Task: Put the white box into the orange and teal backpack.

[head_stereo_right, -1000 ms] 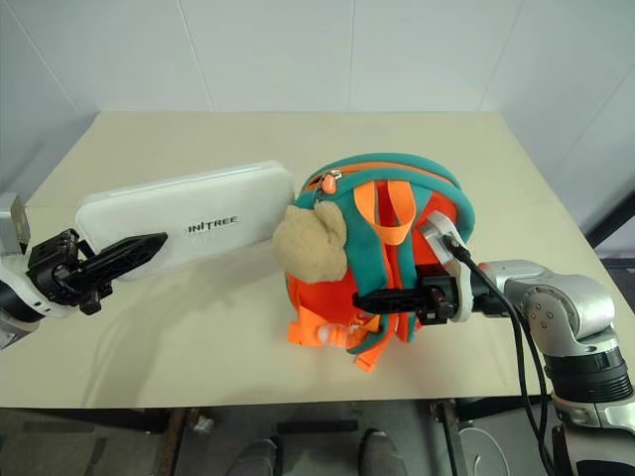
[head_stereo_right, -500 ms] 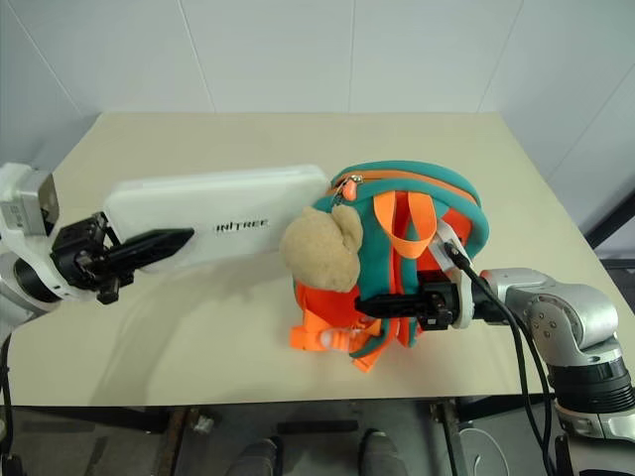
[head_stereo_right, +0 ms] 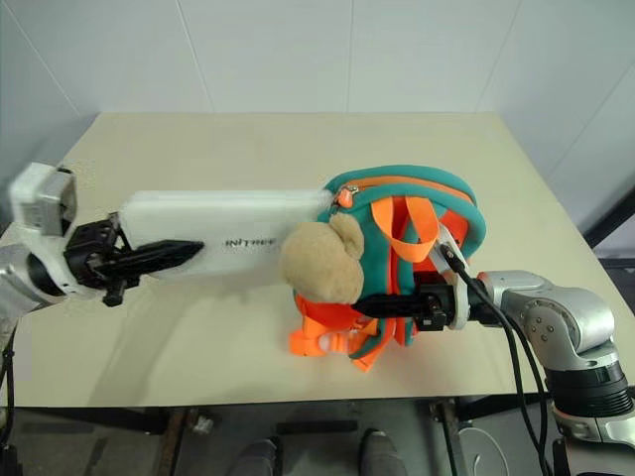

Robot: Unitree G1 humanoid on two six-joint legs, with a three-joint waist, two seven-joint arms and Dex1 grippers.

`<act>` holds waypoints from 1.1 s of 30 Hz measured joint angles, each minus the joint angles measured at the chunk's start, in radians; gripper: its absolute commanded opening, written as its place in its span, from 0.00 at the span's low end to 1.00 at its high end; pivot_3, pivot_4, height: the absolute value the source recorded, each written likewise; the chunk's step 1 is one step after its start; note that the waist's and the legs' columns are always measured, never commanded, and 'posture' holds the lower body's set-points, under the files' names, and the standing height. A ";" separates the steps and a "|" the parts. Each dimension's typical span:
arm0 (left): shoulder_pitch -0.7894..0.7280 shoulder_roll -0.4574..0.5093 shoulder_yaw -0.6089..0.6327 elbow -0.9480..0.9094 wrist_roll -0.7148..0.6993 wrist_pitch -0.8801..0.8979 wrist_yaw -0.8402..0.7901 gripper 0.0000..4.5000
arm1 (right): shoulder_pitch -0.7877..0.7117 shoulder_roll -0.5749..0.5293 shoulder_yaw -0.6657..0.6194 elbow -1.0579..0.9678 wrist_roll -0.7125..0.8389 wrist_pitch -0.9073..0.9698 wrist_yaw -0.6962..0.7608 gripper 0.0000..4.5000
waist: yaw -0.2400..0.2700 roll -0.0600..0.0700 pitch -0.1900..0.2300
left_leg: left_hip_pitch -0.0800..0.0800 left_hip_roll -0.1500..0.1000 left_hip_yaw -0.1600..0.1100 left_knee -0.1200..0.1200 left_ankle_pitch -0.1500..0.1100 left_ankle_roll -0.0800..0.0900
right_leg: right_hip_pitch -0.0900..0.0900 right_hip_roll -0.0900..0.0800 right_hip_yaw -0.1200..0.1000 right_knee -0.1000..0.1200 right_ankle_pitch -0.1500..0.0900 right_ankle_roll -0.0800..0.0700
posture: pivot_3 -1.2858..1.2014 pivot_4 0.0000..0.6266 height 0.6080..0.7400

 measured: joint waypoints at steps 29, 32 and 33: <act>-0.491 -0.509 -0.529 0.369 0.528 -0.143 0.025 0.80 | 0.078 0.031 -0.037 -0.084 0.040 -0.015 -0.117 0.02 | 0.018 0.000 0.000 | 0.000 0.000 -0.001 0.006 -0.001 0.001 | 0.000 0.001 0.000 0.009 0.004 0.015 | 0.52 0.24 1.00; -0.488 -0.435 -0.457 0.365 0.487 -0.159 -0.051 0.96 | 0.079 0.032 -0.037 -0.084 0.042 -0.017 -0.123 0.02 | 0.009 0.000 0.000 | 0.000 0.000 -0.001 0.006 -0.001 0.001 | 0.000 0.001 0.000 0.009 0.002 0.011 | 0.52 0.24 1.00; -0.488 -0.417 -0.439 0.363 0.475 -0.171 -0.071 0.98 | 0.079 0.033 -0.037 -0.084 0.042 -0.018 -0.125 0.02 | 0.006 0.000 0.001 | 0.000 0.000 -0.001 0.006 -0.001 0.001 | 0.000 0.001 0.000 0.009 0.000 0.009 | 0.52 0.24 1.00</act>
